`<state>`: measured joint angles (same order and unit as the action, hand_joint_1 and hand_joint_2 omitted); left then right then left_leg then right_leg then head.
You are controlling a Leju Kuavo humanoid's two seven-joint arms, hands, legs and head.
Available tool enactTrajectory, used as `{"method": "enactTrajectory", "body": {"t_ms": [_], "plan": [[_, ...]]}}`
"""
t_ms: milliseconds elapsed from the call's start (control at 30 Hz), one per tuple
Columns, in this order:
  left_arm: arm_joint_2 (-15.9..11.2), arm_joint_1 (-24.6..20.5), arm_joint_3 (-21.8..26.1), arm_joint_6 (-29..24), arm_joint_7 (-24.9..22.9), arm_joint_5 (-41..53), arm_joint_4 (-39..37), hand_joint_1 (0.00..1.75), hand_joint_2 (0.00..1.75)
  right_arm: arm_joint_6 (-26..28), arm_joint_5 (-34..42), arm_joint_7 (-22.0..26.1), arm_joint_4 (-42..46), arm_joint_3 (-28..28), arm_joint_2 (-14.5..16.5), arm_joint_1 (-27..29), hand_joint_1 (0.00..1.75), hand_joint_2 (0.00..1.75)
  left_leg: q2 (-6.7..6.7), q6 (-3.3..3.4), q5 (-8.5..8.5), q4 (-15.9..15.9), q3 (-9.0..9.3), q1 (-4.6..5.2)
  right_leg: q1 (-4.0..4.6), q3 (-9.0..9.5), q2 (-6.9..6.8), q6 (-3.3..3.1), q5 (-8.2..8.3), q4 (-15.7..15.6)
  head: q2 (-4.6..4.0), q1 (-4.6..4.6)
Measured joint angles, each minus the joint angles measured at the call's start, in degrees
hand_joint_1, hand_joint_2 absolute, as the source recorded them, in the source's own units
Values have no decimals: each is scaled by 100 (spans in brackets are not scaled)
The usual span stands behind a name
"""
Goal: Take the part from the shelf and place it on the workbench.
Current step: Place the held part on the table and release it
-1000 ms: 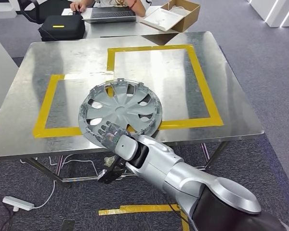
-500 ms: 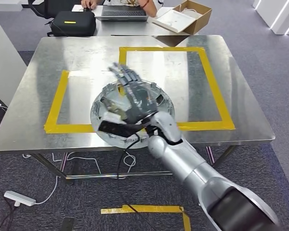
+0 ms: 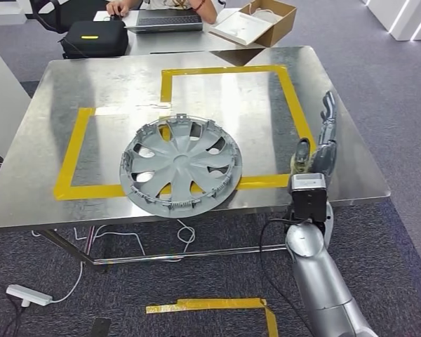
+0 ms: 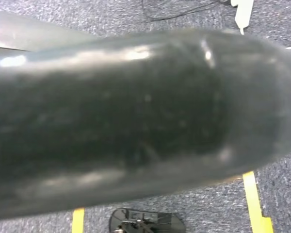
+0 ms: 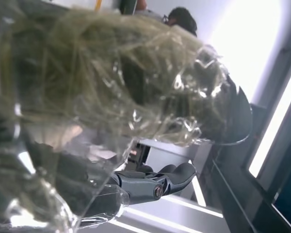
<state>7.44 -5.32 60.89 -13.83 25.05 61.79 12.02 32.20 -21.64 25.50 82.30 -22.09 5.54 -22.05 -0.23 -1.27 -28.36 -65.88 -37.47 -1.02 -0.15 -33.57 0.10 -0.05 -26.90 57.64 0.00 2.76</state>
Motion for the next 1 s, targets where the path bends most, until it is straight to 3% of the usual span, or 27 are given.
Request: {"method": "enactTrajectory", "body": {"t_ms": [67,167,233,333,367,400,433,467,533,600,667,733,800,867,900,933,1000], "plan": [[-8,-15,0,-5,-1,1,0,0,0,23,-43,21,186,101,-57,127,0,0,-4,41,147,537,256,9,19,-27,16,54,-24,51,0,-4],[-9,-21,1,-9,-5,2,0,0,0,44,-115,30,363,211,-137,287,0,0,-8,144,136,650,292,31,23,-49,19,142,-18,56,0,-2],[-13,-24,1,-18,-10,4,0,0,0,47,-143,31,449,267,-184,368,0,0,-1,219,170,674,295,20,7,-125,17,203,-139,191,0,-16],[-14,-33,0,-42,-20,8,0,0,0,48,-188,32,523,339,-252,500,0,0,6,284,207,686,271,12,-5,-560,11,270,-674,1164,0,-52],[-13,-30,0,-49,-23,10,0,0,0,49,-197,33,536,357,-275,565,0,0,6,291,214,686,260,14,-7,-699,11,280,-800,1489,0,-52],[-13,-26,0,-51,-26,11,0,0,0,52,-204,35,552,376,-294,636,0,0,6,294,221,685,250,15,-7,-754,10,284,-828,1642,0,-55],[-13,-23,0,-54,-28,11,0,0,0,55,-209,40,575,397,-313,702,0,0,5,292,228,684,244,16,-7,-698,10,279,-751,1571,0,-58],[-12,-21,0,-55,-28,10,0,0,0,58,-213,47,606,417,-327,758,0,0,4,284,236,684,241,16,-7,-526,10,265,-592,1280,0,-57],[-12,-23,0,-57,-28,9,0,0,0,63,-214,71,688,449,-347,834,0,0,1,251,256,680,234,27,1,-59,10,225,-298,472,0,-56],[-13,-26,0,-57,-34,8,0,0,0,66,-197,102,774,475,-357,909,0,0,2,188,293,681,220,43,18,180,14,177,-190,48,0,-50],[-10,-19,0,-60,-54,4,0,0,0,57,-159,138,850,513,-366,1032,0,0,-2,115,340,692,208,45,27,172,15,122,-147,22,0,-49],[-14,-7,0,-64,-69,1,0,0,0,26,-105,189,929,563,-373,1168,0,0,-4,55,231,614,167,40,7,144,-4,51,-74,-10,0,-39],[-21,0,1,-67,-70,0,0,0,0,0,-61,243,1023,620,-373,1310,0,0,0,10,-178,165,13,33,-8,84,-26,-14,3,-35,0,-19],[-20,4,1,-69,-70,2,0,0,0,-3,-43,289,1120,686,-374,1487,0,0,2,-18,-623,-518,-181,27,4,-10,-40,-41,66,-31,0,-11],[-19,7,0,-70,-72,4,0,0,0,-3,-36,308,1168,722,-374,1582,0,0,2,-20,-728,-730,-206,27,12,-64,-44,-40,100,-25,0,-14],[-17,9,1,-71,-75,9,0,0,0,-4,-29,324,1218,758,-375,1670,0,0,2,-14,-725,-744,-134,29,18,-120,-46,-36,136,-16,0,-13],[-19,3,1,-72,-82,26,0,0,0,-2,-14,341,1341,839,-375,1829,0,0,2,27,-496,-193,307,39,25,-219,-40,-16,209,5,0,-11]]}}
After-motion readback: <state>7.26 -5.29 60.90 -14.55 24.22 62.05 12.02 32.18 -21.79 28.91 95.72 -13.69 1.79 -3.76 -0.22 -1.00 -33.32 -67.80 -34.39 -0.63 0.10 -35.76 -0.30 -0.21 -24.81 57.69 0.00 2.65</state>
